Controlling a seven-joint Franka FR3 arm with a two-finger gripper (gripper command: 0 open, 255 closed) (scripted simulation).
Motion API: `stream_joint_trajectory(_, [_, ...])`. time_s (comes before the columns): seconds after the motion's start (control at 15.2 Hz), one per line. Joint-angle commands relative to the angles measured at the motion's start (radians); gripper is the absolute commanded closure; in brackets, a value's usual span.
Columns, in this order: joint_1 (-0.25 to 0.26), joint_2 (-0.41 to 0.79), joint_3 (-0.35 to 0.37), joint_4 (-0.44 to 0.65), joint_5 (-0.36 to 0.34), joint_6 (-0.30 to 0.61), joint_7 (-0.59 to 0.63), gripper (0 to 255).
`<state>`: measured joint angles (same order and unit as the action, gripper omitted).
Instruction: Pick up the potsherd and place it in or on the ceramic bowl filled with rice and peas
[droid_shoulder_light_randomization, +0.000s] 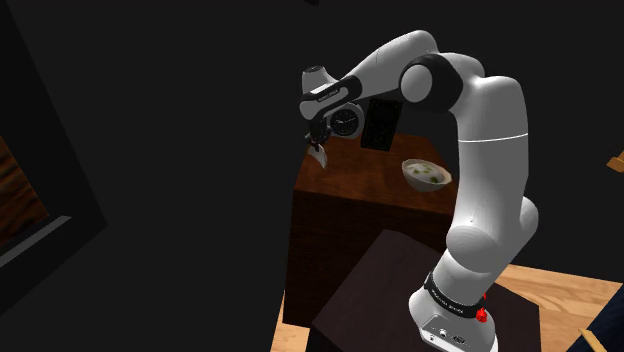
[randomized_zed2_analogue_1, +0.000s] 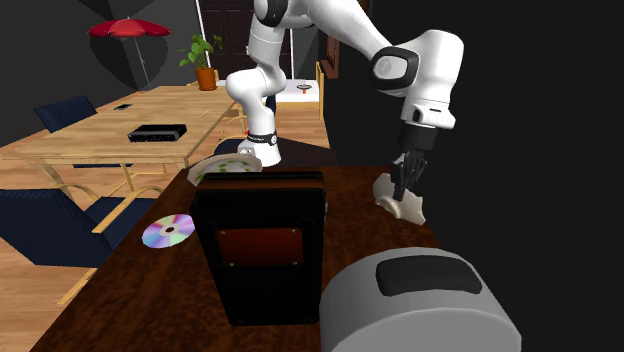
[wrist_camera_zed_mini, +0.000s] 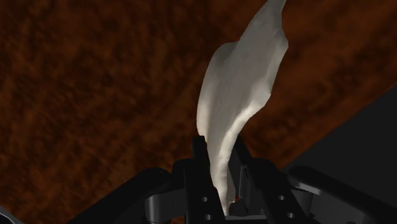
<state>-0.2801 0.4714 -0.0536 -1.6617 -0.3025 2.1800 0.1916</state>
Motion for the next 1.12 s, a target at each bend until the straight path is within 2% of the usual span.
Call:
stream_joint_trajectory(0.0, [0.0,0.005,0.001,-0.009,0.001,-0.002,0.0,255])
stream_joint_trajectory(0.13, [0.002,0.007,0.001,-0.007,0.001,-0.002,0.002,255])
stream_joint_trajectory(0.2, [0.009,0.045,0.006,0.07,0.007,-0.042,-0.001,255])
stream_joint_trajectory(1.06, [0.031,-0.015,-0.015,0.153,0.037,-0.179,-0.047,255])
